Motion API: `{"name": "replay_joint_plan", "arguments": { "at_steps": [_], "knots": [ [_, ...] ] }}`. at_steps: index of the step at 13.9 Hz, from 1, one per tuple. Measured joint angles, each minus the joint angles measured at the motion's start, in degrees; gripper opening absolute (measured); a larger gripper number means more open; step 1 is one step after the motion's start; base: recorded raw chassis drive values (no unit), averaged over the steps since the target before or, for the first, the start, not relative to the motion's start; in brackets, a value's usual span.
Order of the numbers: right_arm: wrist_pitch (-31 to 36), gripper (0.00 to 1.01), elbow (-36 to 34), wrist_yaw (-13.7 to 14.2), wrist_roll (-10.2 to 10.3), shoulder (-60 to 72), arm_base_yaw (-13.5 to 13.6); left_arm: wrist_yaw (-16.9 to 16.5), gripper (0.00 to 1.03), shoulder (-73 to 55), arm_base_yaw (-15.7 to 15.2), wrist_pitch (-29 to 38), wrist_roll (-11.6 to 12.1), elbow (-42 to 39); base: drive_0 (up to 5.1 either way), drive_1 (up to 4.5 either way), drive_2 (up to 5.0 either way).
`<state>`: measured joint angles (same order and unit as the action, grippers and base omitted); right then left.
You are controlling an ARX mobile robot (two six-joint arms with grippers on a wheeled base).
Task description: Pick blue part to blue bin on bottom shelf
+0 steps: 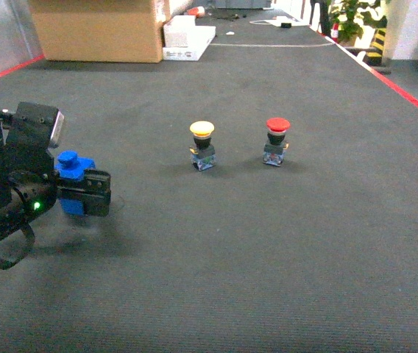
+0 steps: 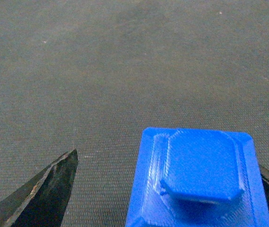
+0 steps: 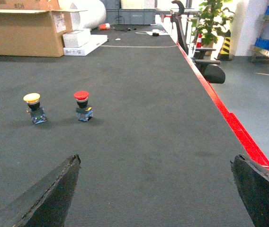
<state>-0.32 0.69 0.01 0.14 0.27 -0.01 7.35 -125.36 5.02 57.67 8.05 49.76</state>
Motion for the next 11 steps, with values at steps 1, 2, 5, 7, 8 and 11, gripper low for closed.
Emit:
{"name": "replay_joint_plan", "arguments": {
  "at_steps": [1, 2, 5, 7, 8, 11],
  "knots": [
    [0.0, 0.98, 0.0, 0.0, 0.0, 0.0, 0.0, -0.3, 0.98, -1.0, -0.5, -0.7, 0.2, 2.0, 0.0, 0.00, 0.0],
    [0.0, 0.98, 0.0, 0.0, 0.0, 0.0, 0.0, -0.6, 0.96, -1.3, -0.9, -1.0, 0.6, 2.9, 0.0, 0.00, 0.0],
    [0.0, 0.98, 0.0, 0.0, 0.0, 0.0, 0.0, -0.8, 0.78, -1.3, -0.9, -1.3, 0.8, 3.0, 0.0, 0.00, 0.0],
    [0.0, 0.98, 0.0, 0.0, 0.0, 0.0, 0.0, -0.8, 0.60, -1.3, -0.9, -1.7, 0.8, 3.0, 0.0, 0.00, 0.0],
    [0.0, 0.98, 0.0, 0.0, 0.0, 0.0, 0.0, -0.8, 0.49, -1.3, -0.9, -1.6, 0.7, 3.0, 0.0, 0.00, 0.0],
    [0.0, 0.98, 0.0, 0.0, 0.0, 0.0, 0.0, -0.5, 0.46, -0.8, -0.8, 0.4, 0.4, 1.1, 0.0, 0.00, 0.0]
  ]
}}
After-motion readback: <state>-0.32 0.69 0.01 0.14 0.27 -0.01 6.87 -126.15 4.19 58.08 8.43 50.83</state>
